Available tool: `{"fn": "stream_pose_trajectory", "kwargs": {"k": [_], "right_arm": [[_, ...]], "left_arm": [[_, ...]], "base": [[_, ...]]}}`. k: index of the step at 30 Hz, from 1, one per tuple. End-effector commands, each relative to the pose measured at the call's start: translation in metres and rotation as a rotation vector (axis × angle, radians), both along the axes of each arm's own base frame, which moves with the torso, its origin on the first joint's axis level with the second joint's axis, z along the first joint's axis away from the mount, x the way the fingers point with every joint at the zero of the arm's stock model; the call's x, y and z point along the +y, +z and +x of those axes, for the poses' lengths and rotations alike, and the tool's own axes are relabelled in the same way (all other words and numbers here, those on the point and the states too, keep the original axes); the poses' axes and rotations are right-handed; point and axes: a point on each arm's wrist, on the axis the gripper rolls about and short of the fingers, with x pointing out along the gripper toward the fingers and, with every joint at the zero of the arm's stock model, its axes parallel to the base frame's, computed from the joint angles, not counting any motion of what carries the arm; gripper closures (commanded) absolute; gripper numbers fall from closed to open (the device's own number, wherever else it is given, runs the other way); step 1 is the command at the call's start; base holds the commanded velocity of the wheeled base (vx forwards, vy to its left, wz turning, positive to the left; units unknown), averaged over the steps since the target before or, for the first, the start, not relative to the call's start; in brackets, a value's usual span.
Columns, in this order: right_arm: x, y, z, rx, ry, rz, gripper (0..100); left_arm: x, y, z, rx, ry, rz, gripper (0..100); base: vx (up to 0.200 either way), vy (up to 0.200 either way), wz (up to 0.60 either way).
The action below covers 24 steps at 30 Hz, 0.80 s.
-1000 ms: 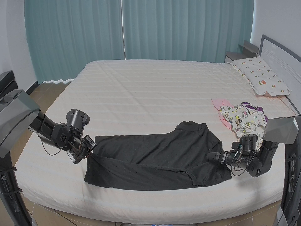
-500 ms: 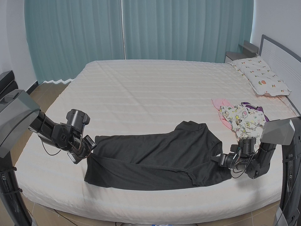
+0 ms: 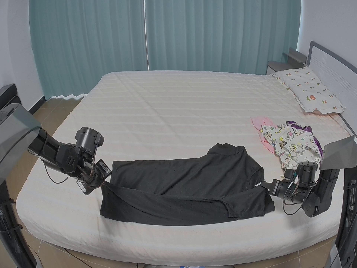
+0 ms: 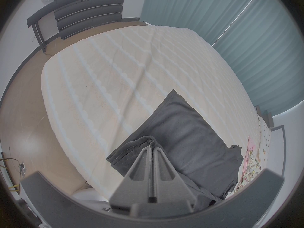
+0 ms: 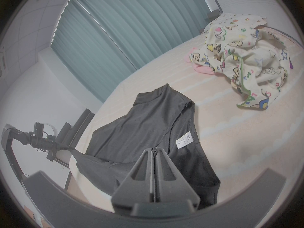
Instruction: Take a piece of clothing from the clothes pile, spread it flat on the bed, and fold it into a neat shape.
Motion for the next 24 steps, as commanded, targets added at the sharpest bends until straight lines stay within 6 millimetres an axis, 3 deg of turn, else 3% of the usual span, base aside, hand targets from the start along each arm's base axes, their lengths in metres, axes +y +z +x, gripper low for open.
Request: {"fn": "stream_pose_trajectory", "kwargs": {"k": [1, 4, 14, 24], "right_arm": [[-0.010, 0.022, -0.024, -0.041, -0.008, 0.023, 100], [-0.014, 0.028, -0.042, -0.045, -0.016, 0.033, 100], [-0.015, 0.055, -0.073, -0.075, 0.004, 0.049, 100], [-0.015, 0.061, -0.087, -0.065, 0.009, 0.053, 100]], "left_arm": [[0.003, 0.018, -0.019, -0.024, -0.007, -0.016, 100], [0.006, 0.020, -0.035, -0.010, -0.008, -0.016, 100], [0.012, 0.026, -0.071, 0.017, -0.043, -0.069, 100], [0.014, 0.019, -0.089, 0.062, -0.052, -0.074, 100]], "base": [[0.000, 0.000, 0.00], [0.000, 0.000, 0.00], [0.000, 0.000, 0.00], [0.000, 0.000, 0.00]]}}
